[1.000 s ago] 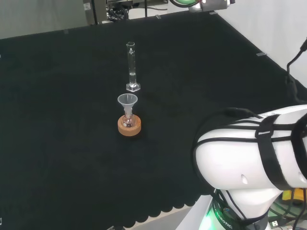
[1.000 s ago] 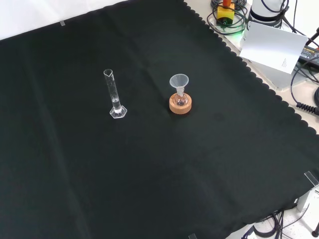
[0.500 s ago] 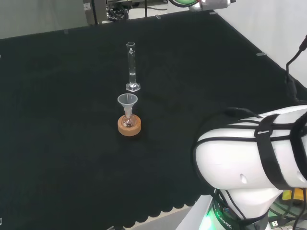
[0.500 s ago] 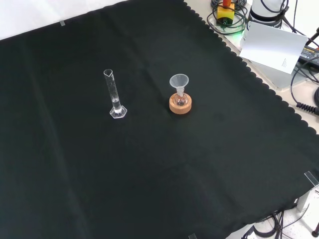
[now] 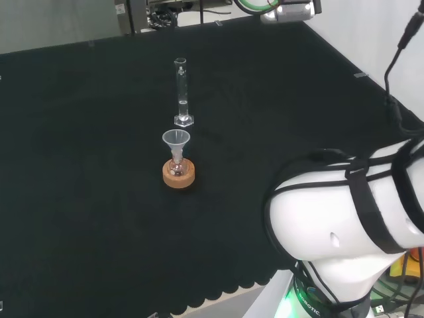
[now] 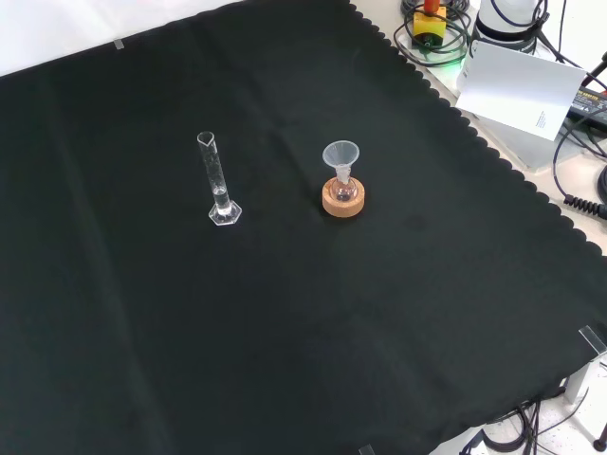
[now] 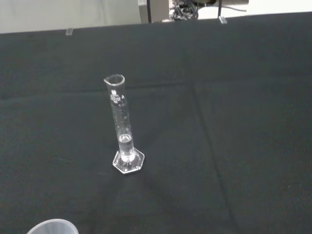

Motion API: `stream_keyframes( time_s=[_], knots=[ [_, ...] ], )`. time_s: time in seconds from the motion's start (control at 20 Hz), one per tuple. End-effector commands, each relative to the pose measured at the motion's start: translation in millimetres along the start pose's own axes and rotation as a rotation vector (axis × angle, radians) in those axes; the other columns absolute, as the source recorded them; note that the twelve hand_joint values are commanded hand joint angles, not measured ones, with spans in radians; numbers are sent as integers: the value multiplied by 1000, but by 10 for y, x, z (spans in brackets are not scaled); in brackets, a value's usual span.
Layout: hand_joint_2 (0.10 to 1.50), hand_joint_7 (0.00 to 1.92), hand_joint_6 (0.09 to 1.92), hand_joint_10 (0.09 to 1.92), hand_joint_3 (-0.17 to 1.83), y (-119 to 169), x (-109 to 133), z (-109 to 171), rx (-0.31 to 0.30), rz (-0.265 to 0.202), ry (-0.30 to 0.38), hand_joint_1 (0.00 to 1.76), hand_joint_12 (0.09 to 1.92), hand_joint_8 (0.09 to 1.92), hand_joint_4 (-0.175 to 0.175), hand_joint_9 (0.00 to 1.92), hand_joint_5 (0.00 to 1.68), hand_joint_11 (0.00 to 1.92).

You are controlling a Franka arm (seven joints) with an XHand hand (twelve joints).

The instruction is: Pick up the graduated cylinder.

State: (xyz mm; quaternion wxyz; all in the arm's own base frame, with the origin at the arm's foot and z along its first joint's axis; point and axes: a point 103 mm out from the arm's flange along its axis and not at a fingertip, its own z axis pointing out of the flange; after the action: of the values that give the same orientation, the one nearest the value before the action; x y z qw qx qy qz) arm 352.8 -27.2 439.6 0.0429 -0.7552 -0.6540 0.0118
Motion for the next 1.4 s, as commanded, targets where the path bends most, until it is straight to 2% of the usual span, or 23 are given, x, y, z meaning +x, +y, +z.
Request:
stream_keyframes(
  time_s=[0.05,0.2,0.35,0.55,0.75,0.9,1.2,1.4],
  knots=[
    [1238,5,87,666,161,628,-288,470,12,-5,43,219,1393,541,-33,178,216,60],
    [1203,28,87,676,149,966,-366,704,-16,-42,77,290,1396,553,-34,194,214,60],
    [1162,76,87,686,135,1264,-424,952,3,-40,149,383,1399,577,-38,230,230,68],
    [1138,93,87,685,132,1550,-442,1253,-23,-70,166,428,1397,587,-43,247,250,76],
    [1126,108,87,688,133,1737,-448,1586,17,-98,168,446,1397,596,-45,267,261,95],
    [1121,114,87,689,135,1846,-442,1842,43,-123,194,450,1395,601,-46,279,263,105],
    [1106,145,87,683,150,1940,-391,2303,74,-194,284,447,1379,622,-47,326,267,165],
    [1092,159,87,680,153,1981,-334,2489,88,-221,335,446,1374,629,-46,344,269,185]
  ],
)
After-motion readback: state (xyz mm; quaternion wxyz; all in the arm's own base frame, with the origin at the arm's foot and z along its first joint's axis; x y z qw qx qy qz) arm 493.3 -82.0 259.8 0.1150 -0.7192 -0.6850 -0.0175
